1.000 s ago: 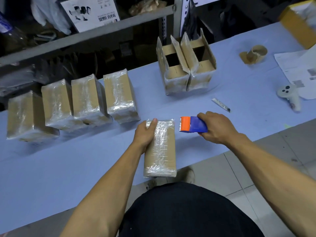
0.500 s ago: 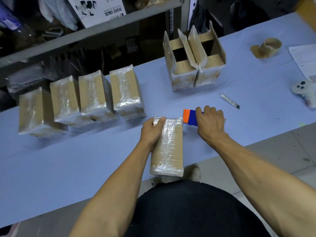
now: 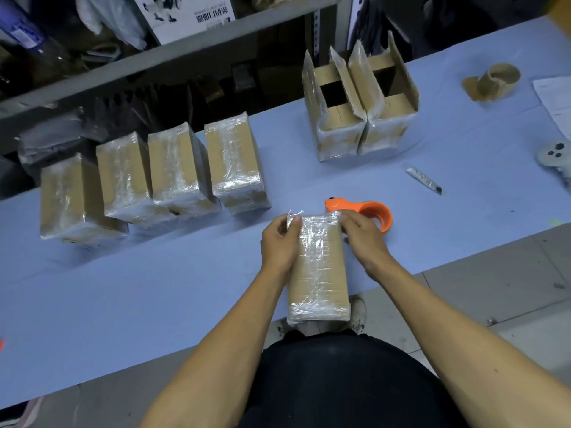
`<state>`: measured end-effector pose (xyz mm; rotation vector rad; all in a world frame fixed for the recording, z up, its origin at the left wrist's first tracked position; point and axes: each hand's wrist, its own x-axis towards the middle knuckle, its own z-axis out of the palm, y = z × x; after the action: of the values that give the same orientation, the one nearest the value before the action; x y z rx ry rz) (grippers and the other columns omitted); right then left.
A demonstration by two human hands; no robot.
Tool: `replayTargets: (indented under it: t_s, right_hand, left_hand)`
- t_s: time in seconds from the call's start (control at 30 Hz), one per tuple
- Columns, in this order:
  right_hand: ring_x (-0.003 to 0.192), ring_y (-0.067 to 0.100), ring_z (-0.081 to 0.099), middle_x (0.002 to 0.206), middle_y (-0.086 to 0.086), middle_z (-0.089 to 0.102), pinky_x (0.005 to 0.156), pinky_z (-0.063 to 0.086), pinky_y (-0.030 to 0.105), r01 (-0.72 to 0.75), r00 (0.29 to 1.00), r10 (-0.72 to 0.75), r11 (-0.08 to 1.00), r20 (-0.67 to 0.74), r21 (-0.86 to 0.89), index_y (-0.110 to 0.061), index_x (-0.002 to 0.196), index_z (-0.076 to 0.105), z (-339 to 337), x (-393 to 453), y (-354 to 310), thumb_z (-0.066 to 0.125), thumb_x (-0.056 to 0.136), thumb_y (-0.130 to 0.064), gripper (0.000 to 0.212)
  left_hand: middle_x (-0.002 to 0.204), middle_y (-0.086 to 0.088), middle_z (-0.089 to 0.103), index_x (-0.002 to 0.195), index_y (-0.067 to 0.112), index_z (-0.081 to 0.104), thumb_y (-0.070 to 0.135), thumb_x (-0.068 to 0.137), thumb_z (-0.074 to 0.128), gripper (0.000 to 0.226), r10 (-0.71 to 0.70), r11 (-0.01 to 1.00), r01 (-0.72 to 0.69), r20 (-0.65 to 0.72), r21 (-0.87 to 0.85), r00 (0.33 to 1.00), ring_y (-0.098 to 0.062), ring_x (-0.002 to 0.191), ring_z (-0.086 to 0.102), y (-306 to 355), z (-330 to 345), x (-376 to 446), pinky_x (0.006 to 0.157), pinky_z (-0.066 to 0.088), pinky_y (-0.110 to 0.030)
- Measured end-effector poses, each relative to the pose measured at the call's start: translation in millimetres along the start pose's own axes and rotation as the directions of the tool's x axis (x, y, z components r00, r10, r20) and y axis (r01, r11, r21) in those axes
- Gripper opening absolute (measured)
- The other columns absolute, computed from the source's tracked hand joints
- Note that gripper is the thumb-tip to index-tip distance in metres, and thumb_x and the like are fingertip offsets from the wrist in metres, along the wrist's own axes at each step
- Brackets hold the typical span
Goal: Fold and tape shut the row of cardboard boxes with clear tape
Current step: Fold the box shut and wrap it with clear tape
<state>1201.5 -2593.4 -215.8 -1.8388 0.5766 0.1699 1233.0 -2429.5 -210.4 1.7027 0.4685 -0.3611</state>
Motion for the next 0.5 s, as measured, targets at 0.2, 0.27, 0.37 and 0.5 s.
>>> replayTargets:
  t_s: [0.2,0.27,0.37,0.5]
  right_hand:
    - [0.097,0.007,0.066,0.103,-0.009,0.070,0.089,0.052,0.031,0.152,0.984,-0.128,0.967,-0.124,0.205,-0.030,0.102,0.069,16,-6,-32,0.063,0.094,-0.031,0.010]
    - [0.101,0.014,0.066,0.111,0.000,0.069,0.091,0.053,0.033,0.222,0.968,-0.182,0.941,-0.171,0.256,-0.033,0.103,0.070,15,-4,-50,0.065,0.093,-0.029,0.012]
    - [0.101,0.022,0.066,0.113,0.009,0.068,0.089,0.053,0.034,0.277,0.956,-0.215,0.889,-0.199,0.366,-0.035,0.099,0.073,15,-7,-67,0.066,0.090,-0.022,0.017]
    - [0.100,0.017,0.065,0.117,0.006,0.067,0.090,0.051,0.030,0.282,0.955,-0.216,0.878,-0.204,0.387,-0.024,0.104,0.071,17,-16,-61,0.065,0.091,-0.008,0.021]
  left_hand:
    - [0.099,0.010,0.076,0.089,0.032,0.076,0.024,0.094,0.070,0.011,0.117,0.977,-0.129,-0.080,-0.167,0.990,-0.009,0.093,0.069,18,-5,-7,0.094,0.057,-0.042]
    - [0.111,0.013,0.076,0.092,0.035,0.078,0.020,0.092,0.073,0.016,0.154,0.937,-0.184,-0.124,-0.297,0.980,-0.009,0.108,0.070,30,-7,-9,0.099,0.056,-0.035]
    - [0.117,0.009,0.075,0.089,0.036,0.080,0.013,0.090,0.072,0.024,0.224,0.881,-0.269,-0.159,-0.388,0.962,-0.015,0.119,0.066,43,-4,-13,0.106,0.051,-0.039]
    - [0.118,0.016,0.073,0.090,0.030,0.078,0.016,0.087,0.070,0.017,0.271,0.861,-0.325,-0.187,-0.392,0.944,-0.011,0.125,0.062,32,-3,-20,0.109,0.048,-0.039]
